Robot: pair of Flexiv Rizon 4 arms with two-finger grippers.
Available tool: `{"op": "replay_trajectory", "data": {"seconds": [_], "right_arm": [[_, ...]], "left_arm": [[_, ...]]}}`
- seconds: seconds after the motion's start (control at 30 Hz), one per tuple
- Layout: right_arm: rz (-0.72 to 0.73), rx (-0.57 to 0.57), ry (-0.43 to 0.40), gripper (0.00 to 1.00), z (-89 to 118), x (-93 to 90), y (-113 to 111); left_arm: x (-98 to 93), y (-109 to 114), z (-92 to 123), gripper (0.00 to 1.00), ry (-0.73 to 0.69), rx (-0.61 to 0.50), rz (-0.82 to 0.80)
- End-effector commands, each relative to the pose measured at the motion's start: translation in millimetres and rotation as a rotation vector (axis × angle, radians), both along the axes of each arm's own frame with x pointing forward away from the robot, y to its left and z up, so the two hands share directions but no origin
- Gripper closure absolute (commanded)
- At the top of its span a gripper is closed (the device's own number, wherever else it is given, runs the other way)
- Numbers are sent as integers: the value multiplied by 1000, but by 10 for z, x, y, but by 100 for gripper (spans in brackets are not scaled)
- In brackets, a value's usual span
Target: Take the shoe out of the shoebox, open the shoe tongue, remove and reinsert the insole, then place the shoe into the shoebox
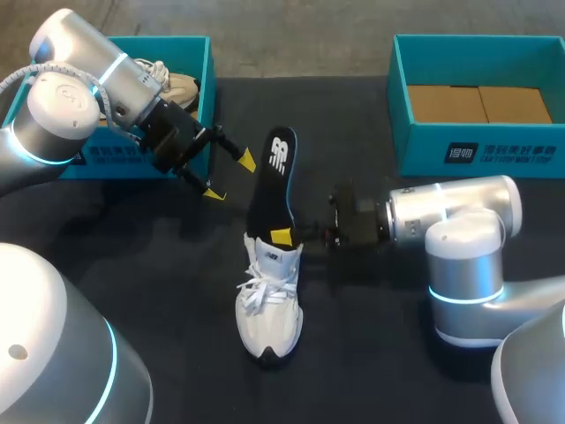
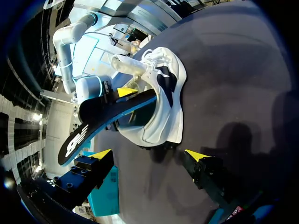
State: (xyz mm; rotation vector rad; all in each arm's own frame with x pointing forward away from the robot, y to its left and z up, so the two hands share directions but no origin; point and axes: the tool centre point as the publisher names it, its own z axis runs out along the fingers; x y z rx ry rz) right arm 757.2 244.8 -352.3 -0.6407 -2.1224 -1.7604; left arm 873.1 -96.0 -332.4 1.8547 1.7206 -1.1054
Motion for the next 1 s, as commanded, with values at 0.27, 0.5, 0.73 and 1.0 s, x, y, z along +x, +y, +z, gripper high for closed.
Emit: {"op": "replay_trajectory", "data": {"seconds": [0.27,0.5,0.73,1.0], "right_arm": [[-8,-2,-14,73,26,15,23],[-2,-5,-29,74,68,56,43],[-2,-6,-41,71,94,78,44],[-3,-10,-65,72,184,118,37]], "left_arm": [[1,-4,3,0,-1,3,0],[1,-4,3,0,-1,3,0],[1,-4,3,0,-1,3,0],[1,-4,3,0,-1,3,0]]}}
